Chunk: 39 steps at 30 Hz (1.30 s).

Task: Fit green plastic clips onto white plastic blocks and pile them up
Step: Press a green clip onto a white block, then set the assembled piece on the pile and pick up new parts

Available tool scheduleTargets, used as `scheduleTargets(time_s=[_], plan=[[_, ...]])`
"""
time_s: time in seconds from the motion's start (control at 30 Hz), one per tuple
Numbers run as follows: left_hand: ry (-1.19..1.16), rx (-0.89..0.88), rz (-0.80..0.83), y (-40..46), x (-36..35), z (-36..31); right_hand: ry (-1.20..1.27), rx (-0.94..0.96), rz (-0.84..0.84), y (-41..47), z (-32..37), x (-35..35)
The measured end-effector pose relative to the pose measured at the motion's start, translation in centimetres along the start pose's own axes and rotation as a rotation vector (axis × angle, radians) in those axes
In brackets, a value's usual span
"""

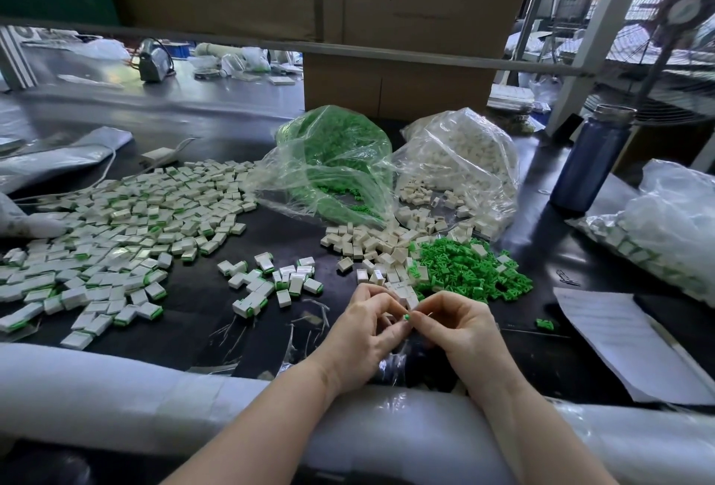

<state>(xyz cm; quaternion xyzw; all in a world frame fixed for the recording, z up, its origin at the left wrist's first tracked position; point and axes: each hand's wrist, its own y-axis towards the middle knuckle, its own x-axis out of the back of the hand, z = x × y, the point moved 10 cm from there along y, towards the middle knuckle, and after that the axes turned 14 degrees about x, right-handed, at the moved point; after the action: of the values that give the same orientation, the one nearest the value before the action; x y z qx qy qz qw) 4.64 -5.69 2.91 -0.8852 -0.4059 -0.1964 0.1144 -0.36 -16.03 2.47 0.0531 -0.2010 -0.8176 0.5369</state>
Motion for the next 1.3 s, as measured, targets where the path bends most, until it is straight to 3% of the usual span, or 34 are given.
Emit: scheduleTargets(time_s=[0.2, 0.33, 0.53, 0.63, 0.8, 1.0, 1.17, 1.3], plan=[[0.017, -0.003, -0.05, 0.0, 0.5, 0.0, -0.052, -0.01, 0.01, 0.1, -0.3, -0.3], [-0.054, 0.047, -0.141, 0.2, 1.6, 0.9, -0.107, 0.03, -0.153, 0.2, 0.0, 1.9], [-0.063, 0.172, -0.565, -0.6, 6.3, 2.9, -0.297, 0.028, -0.375, -0.2, -0.5, 5.0], [-0.001, 0.191, -0.674, -0.9, 7.3, 3.2, -0.359, 0.004, -0.431, -0.5, -0.7, 5.9], [0.126, 0.306, -0.635, -0.4, 6.9, 4.2, -0.474, -0.084, -0.428, -0.8, -1.4, 6.5], [0.328, 0.356, -0.531, 0.3, 5.5, 4.2, -0.61, -0.16, -0.284, -0.5, -2.1, 5.7], [0.422, 0.214, -0.495, 0.3, 4.3, 2.8, -0.729, -0.176, -0.183, -0.2, -1.9, 4.7], [0.53, 0.137, -0.338, 0.9, 2.1, 2.3, -0.866, -0.213, -0.058, 0.0, -1.9, 3.6]])
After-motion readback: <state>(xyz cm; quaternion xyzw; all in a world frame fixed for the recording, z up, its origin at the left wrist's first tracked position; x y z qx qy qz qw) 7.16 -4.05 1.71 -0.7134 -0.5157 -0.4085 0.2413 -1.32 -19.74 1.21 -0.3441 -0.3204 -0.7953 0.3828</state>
